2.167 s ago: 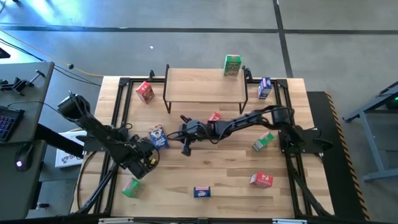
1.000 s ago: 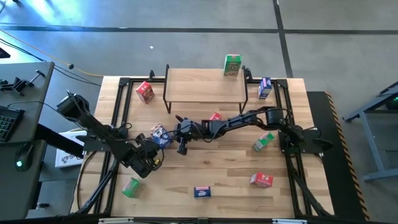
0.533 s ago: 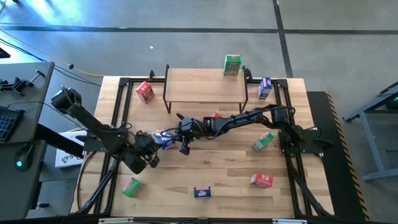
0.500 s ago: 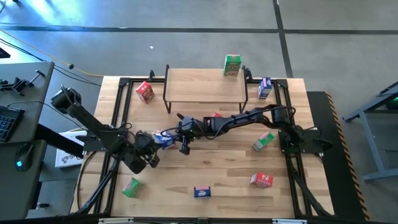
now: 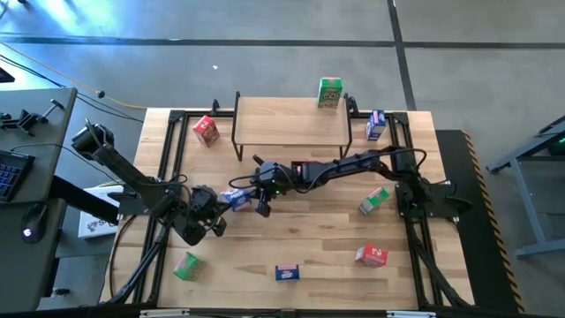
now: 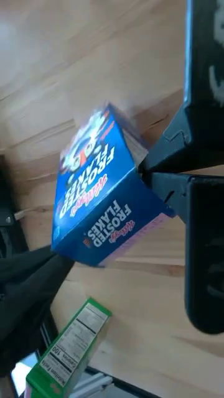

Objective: Stack cereal on shelf
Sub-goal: Put the middle blue cereal box on the shelf

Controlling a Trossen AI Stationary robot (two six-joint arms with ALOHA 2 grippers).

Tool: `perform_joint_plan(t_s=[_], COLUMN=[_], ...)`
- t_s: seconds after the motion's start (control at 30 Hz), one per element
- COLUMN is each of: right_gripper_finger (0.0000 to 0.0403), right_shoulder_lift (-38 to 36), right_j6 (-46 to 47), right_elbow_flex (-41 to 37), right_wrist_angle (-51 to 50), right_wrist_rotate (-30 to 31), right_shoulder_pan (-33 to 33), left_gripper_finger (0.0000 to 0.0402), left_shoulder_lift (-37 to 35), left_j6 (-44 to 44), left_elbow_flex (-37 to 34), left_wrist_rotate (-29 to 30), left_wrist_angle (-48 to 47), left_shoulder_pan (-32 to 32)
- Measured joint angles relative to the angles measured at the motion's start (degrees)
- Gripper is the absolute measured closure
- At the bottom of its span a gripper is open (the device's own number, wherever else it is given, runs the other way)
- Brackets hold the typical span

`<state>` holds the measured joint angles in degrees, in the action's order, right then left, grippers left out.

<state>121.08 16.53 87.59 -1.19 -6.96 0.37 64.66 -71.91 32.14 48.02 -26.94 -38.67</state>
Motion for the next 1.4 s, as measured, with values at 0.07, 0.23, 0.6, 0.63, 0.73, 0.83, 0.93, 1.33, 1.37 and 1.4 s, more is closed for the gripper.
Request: perform_joint_plan(t_s=[0.07,0.23,0.6,0.63,0.73,0.83,0.93,1.33,1.37,1.4], right_gripper_finger=[0.0402,0.0402,0.0402,0.0402,0.0402,0.0402,0.0402,0.0402,0.0402,0.0402], right_shoulder_lift=[-0.11,-0.14,-0.37,-0.52,-1.67,-2.51,-2.74,-2.87,-2.87,-2.87], right_j6=[0.18,1.47,4.14,4.12,4.01,3.89,3.62,3.88,3.72,3.43], right_elbow_flex=[0.00,0.04,0.07,0.07,0.08,0.20,0.20,0.20,0.20,0.20], right_wrist_angle=[-0.07,-1.03,-2.82,-3.21,-4.06,-4.94,-5.07,-5.30,-5.45,-5.44], right_wrist_rotate=[0.04,-1.11,-3.34,-3.58,-3.59,-3.69,-3.74,-4.01,-4.01,-4.01], right_shoulder_pan=[-0.12,-0.48,-1.50,-1.50,-1.63,-1.60,-1.56,-1.56,-1.58,-1.59], left_gripper_finger=[0.0397,0.0397,0.0397,0.0397,0.0397,0.0397,0.0397,0.0397,0.0397,0.0397], left_shoulder_lift=[-0.07,-0.25,-1.07,-1.46,-3.51,-5.75,-7.31,-7.71,-7.73,-7.71], left_j6=[-0.04,-2.57,-6.79,-6.94,-6.52,-5.97,-5.53,-5.96,-5.97,-5.96], left_elbow_flex=[0.00,0.00,0.00,0.00,0.00,-0.02,-0.02,-3.94,-4.25,-4.38], left_wrist_rotate=[0.50,0.60,-2.42,-2.43,-2.36,-2.11,-1.63,-5.53,-5.69,-6.00], left_wrist_angle=[0.00,-0.12,-0.21,-0.02,0.10,-0.31,-0.65,1.16,1.72,1.81], left_shoulder_pan=[0.04,0.71,4.46,4.67,4.71,4.71,5.12,9.83,10.02,10.27])
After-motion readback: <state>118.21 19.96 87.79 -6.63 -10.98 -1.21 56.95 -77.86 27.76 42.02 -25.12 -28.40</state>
